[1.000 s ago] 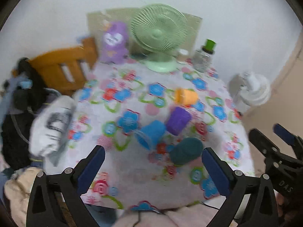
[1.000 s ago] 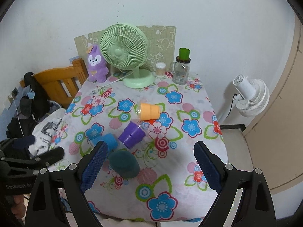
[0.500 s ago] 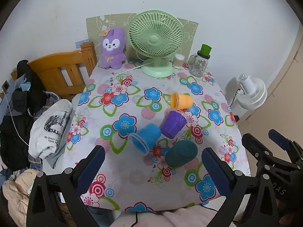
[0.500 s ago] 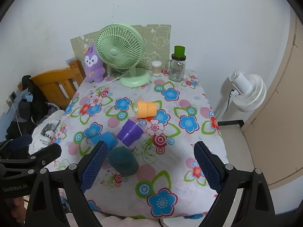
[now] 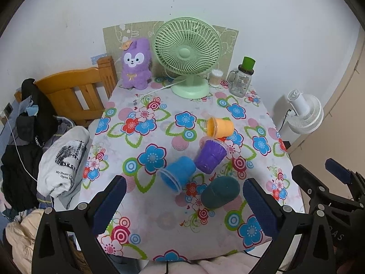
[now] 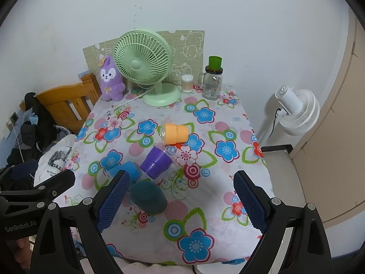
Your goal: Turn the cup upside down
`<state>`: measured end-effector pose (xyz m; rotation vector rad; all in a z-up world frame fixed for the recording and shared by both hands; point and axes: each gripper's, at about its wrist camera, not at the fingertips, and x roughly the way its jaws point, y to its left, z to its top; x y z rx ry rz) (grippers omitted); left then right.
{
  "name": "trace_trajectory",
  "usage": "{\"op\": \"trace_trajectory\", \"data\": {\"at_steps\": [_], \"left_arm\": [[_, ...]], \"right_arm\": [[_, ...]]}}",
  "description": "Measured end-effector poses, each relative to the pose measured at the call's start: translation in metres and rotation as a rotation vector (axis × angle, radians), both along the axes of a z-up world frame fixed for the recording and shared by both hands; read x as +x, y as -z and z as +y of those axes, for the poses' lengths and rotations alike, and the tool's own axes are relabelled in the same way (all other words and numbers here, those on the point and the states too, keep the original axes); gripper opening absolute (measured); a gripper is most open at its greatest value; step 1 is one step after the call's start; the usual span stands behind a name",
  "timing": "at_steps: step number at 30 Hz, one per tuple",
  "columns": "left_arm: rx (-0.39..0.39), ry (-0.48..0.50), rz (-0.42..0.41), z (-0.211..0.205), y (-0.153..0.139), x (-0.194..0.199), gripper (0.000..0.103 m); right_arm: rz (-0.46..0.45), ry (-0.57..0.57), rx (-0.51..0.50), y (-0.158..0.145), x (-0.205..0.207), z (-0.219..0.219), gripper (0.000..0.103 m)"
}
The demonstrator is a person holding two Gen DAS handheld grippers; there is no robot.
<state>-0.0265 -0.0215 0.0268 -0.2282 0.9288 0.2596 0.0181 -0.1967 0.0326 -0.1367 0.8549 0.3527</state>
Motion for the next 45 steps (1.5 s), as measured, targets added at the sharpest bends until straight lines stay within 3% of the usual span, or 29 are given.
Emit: {"op": "trace_trajectory", "data": {"at_steps": [45], "left_arm": [[0.028, 0.017, 0.008, 0.002, -0.002, 0.020, 0.103]], "right_arm": [[0.033, 0.034, -0.001, 0.007, 0.021, 0.006, 0.094]]}}
